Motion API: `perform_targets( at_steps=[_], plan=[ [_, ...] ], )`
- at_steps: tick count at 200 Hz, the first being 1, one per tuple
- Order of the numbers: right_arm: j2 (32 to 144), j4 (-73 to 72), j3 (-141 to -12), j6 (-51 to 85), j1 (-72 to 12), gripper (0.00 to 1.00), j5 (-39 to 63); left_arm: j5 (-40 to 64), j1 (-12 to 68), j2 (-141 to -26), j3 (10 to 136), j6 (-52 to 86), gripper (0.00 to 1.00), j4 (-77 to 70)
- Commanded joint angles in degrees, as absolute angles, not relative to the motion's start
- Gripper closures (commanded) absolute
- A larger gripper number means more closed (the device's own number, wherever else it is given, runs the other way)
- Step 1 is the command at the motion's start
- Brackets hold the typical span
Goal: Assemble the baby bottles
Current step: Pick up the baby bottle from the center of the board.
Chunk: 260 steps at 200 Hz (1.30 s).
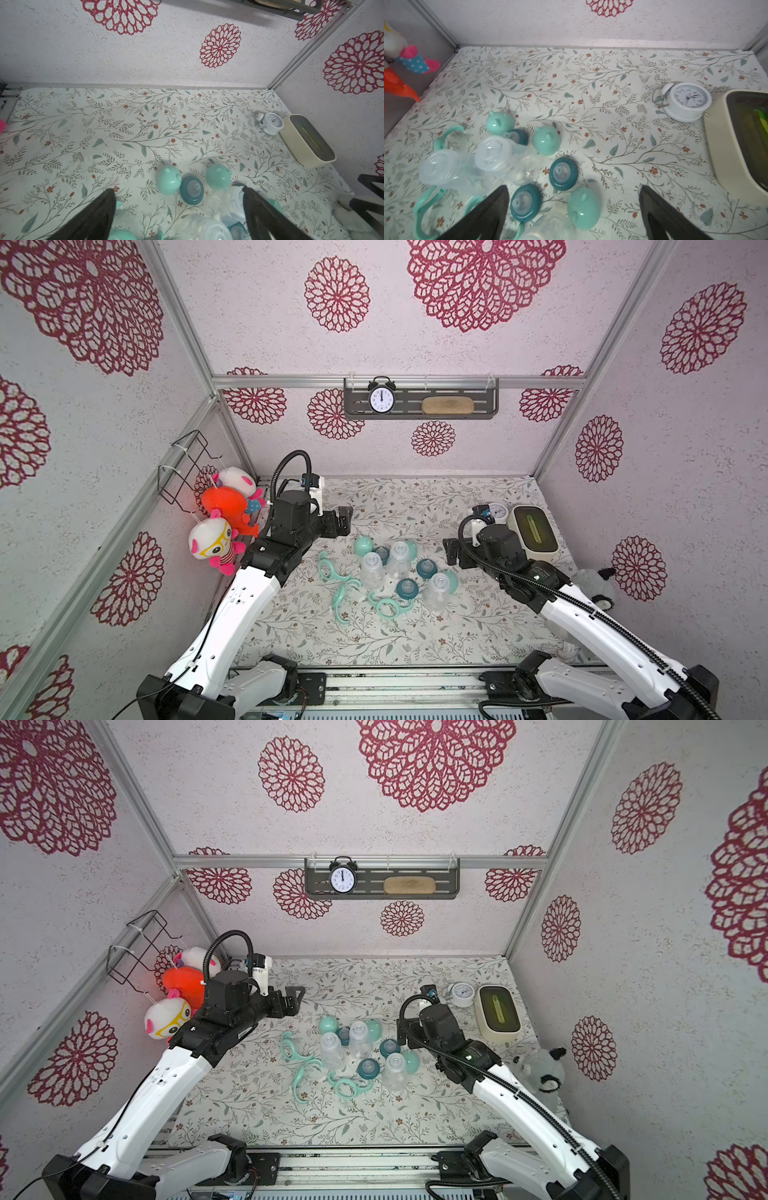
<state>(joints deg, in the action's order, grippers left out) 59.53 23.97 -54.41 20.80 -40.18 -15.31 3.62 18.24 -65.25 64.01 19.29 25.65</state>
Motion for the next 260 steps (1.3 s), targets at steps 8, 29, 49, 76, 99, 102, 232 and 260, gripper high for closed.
perform_targets(
  at_steps=[8, 29, 49, 76, 99, 102, 232, 260],
  plan=[
    [62.72, 31.01, -57.21, 23.41, -47.17, 0.01, -20.45, 10.31, 18.45, -64.36, 63.09, 20.60, 0.02, 22.42],
    [64.71, 32.02, -57.46, 24.02, -50.85, 0.01, -22.54, 11.16, 18.54, -63.68, 62.71, 20.89, 0.02, 22.59],
    [66.38, 32.82, -57.74, 24.79, -53.49, 0.01, -23.88, 11.06, 18.80, -62.46, 61.35, 20.87, 0.02, 22.46],
    [67.42, 32.67, -56.95, 25.84, -54.51, 0.01, -24.08, 10.07, 19.86, -62.30, 61.20, 19.43, 0.02, 22.57],
    [65.27, 29.43, -54.18, 27.76, -54.50, 0.06, -22.50, 10.94, 19.89, -62.45, 61.94, 19.25, 0.02, 22.56],
    [64.97, 29.04, -53.74, 27.97, -54.49, 0.06, -22.24, 11.04, 19.87, -62.42, 61.88, 19.31, 0.02, 22.46],
    [68.48, 26.89, -47.53, 29.80, -54.58, 0.09, -17.81, 18.17, 20.79, -64.86, 61.09, 21.77, 0.02, 17.32],
    [70.00, 26.57, -47.03, 30.04, -54.58, 0.11, -17.96, 16.37, 23.06, -65.19, 59.39, 20.33, 0.02, 15.22]
  ],
)
